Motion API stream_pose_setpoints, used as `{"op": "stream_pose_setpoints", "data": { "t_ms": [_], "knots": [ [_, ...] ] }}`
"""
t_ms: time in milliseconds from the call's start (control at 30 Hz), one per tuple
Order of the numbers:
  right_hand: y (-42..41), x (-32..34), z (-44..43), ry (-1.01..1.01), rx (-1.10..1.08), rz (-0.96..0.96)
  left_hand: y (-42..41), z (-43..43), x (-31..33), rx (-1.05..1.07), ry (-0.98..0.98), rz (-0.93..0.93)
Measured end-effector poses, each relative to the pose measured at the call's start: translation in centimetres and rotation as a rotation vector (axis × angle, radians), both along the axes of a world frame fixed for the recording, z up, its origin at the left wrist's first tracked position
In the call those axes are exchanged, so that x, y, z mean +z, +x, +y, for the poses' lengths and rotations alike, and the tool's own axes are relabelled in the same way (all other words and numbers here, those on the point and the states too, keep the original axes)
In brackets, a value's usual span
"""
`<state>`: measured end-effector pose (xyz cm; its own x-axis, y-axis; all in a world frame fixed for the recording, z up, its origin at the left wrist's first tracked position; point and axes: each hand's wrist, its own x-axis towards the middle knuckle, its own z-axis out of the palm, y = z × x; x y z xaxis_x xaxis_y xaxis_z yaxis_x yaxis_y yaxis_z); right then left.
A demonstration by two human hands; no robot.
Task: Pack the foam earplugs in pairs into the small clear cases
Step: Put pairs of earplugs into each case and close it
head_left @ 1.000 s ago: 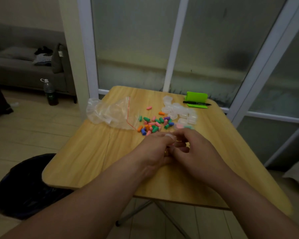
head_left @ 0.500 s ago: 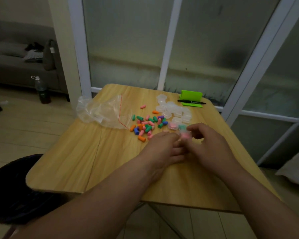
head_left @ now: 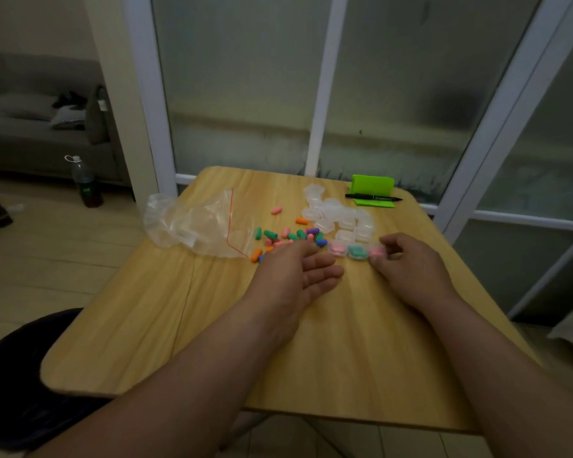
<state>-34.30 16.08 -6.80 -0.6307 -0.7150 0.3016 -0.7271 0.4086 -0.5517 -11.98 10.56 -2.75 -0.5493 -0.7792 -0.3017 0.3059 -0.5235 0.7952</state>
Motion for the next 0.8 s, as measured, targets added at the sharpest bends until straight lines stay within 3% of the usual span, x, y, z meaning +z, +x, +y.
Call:
{"op": "stream_pose_setpoints", "data": {
  "t_ms": [400, 800],
  "knots": [
    [-0.2, 1.1, -0.6, -0.037, -0.042, -0.139, 0.7, -2.5, 1.4, 0.233, -0.030, 0.032],
    [0.2, 5.4, -8.3, 0.390, 0.161, 0.342, 1.4, -2.5, 2.2, 0.247, -0.034, 0.060]
  ]
}}
